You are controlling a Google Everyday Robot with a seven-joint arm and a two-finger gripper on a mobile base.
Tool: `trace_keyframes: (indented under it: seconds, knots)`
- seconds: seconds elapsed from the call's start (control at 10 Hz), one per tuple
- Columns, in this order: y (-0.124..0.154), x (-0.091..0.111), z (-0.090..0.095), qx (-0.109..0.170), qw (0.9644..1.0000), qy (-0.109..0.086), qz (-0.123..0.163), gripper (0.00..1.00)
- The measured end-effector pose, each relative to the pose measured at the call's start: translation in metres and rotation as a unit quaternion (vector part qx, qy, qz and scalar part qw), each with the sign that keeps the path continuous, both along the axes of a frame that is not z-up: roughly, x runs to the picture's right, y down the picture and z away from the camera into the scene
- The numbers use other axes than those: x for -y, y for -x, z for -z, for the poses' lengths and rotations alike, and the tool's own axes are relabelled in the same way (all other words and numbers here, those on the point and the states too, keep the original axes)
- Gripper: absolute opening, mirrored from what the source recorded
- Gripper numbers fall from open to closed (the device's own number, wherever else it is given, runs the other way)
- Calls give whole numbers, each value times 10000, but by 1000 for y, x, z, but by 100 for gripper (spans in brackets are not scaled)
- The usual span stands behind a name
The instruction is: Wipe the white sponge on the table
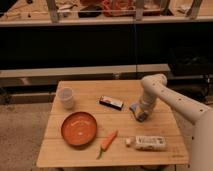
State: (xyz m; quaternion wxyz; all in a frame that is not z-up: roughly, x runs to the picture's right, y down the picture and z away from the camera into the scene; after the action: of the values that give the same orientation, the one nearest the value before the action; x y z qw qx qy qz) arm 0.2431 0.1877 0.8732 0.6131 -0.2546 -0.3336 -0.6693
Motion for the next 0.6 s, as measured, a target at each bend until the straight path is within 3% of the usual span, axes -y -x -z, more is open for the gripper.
trace_keyframes:
  seconds: [0.4, 0.6]
  knots:
    - [-54, -31, 52, 20, 10000, -81, -49, 38]
    - [-80, -31, 59, -116, 9997, -147, -176, 38]
